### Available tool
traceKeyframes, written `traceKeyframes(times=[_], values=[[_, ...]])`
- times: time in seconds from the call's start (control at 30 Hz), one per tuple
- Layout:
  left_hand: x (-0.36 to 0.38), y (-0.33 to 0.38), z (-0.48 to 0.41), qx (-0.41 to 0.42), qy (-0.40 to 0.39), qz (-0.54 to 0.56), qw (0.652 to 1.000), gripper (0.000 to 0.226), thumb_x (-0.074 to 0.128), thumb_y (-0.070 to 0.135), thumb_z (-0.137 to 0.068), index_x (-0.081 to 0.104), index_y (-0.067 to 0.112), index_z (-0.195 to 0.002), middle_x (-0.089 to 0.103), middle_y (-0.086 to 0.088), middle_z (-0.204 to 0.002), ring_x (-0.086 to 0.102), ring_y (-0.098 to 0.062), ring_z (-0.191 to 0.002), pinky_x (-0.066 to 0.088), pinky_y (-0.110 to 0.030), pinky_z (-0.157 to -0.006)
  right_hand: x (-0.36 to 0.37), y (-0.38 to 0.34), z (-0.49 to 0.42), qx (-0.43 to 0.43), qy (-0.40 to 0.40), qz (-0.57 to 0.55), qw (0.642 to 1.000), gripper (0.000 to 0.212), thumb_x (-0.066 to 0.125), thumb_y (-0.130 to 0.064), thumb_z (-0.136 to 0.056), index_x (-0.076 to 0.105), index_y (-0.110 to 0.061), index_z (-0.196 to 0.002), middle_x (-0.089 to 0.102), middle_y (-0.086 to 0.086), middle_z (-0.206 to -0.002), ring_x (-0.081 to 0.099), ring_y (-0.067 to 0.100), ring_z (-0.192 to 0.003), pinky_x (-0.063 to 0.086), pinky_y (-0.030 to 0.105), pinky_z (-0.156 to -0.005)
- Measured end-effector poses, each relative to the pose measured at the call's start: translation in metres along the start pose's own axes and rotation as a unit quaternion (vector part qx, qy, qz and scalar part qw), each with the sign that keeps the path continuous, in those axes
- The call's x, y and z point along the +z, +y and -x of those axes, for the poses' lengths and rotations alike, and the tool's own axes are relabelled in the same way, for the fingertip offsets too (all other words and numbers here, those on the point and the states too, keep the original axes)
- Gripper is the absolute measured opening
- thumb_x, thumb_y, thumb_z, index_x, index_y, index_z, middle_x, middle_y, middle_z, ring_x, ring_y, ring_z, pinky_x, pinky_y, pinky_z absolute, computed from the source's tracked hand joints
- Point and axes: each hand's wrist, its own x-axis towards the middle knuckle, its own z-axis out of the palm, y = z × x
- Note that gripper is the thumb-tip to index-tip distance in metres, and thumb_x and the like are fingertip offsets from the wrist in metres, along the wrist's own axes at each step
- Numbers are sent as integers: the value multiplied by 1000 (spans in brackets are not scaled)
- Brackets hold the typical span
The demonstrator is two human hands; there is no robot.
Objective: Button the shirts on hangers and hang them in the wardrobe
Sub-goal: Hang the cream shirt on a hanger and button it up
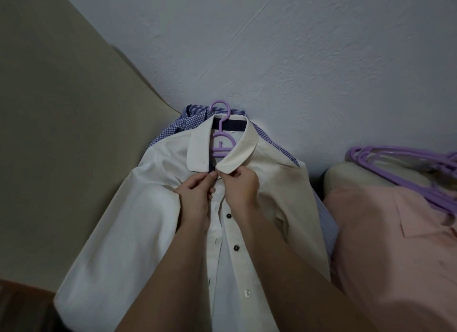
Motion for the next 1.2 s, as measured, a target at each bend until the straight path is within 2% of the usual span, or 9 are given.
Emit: traceKeyframes(times=[0.13, 0.37, 0.47, 0.6, 0.67, 0.77, 0.93, 1.0, 1.2], values=[[2, -3, 0, 7, 7, -29, 1000, 9, 75, 8, -88, 78, 5, -96, 63, -11, -64, 51, -11, -54, 44, -19, -54, -3, 2, -4, 64, -42, -95, 992, 15, 81, -14, -80, 75, -3, -86, 73, 0, -72, 61, 9, -64, 51, 26, -65], [-2, 0, -3, -23, 2, -8, 1000, 16, 64, 7, -92, 75, 1, -82, 63, -14, -64, 50, -15, -53, 40, -24, -52, -10, 4, -9, 84, -85, -102, 988, 14, 84, -16, -77, 75, -7, -84, 69, -3, -65, 57, 12, -64, 51, 32, -67], [-9, 0, -8, -39, -37, 3, 999, 14, 64, 5, -93, 74, 2, -83, 64, -13, -67, 53, -16, -56, 42, -24, -55, -16, 3, -11, 88, -115, -112, 983, 13, 81, -10, -79, 69, -12, -74, 64, -9, -54, 55, 6, -54, 47, 22, -58], [-10, 2, -6, -22, -63, -13, 998, 5, 70, 1, -89, 75, 0, -90, 65, -13, -68, 56, -13, -59, 47, -19, -56, -17, 5, -9, 73, -120, -118, 983, 14, 78, -9, -82, 68, -13, -73, 62, -10, -52, 56, 8, -56, 47, 24, -59], [-8, 2, -5, -22, -60, -12, 998, 5, 72, 0, -87, 75, -1, -91, 65, -13, -69, 56, -11, -58, 47, -17, -56, -16, 6, -6, 59, -115, -117, 985, 16, 75, -9, -85, 67, -13, -72, 61, -12, -50, 55, 2, -51, 46, 19, -57], [-7, 2, -4, -30, -53, -6, 998, 8, 75, 1, -85, 74, -2, -92, 65, -12, -68, 54, -12, -58, 48, -18, -56, -15, 9, -3, 37, -105, -115, 987, 5, 72, -8, -88, 70, -4, -88, 62, -12, -57, 55, -4, -50, 44, 13, -53], [-3, 4, -2, -38, -45, -3, 998, 9, 77, 2, -84, 73, -2, -91, 65, -10, -66, 54, -10, -55, 48, -19, -57, -17, 13, 3, 3, -105, -118, 987, 19, 73, -14, -88, 70, 4, -86, 64, -4, -62, 56, 7, -60, 48, 23, -62], [-3, 5, -2, -41, -45, -3, 998, 10, 77, 2, -84, 73, -2, -92, 64, -10, -66, 54, -11, -56, 48, -19, -57, -20, 10, 3, 2, -123, -128, 984, 18, 74, -12, -87, 71, 5, -88, 64, -9, -57, 56, 2, -56, 47, 18, -59], [-7, 6, -4, -48, -56, -9, 997, 12, 78, 7, -85, 74, -1, -93, 67, -10, -68, 58, -11, -58, 50, -20, -60, -25, 9, 1, 4, -145, -137, 980, 6, 77, -11, -85, 73, -6, -84, 64, -1, -62, 53, 8, -56, 48, 19, -59]])
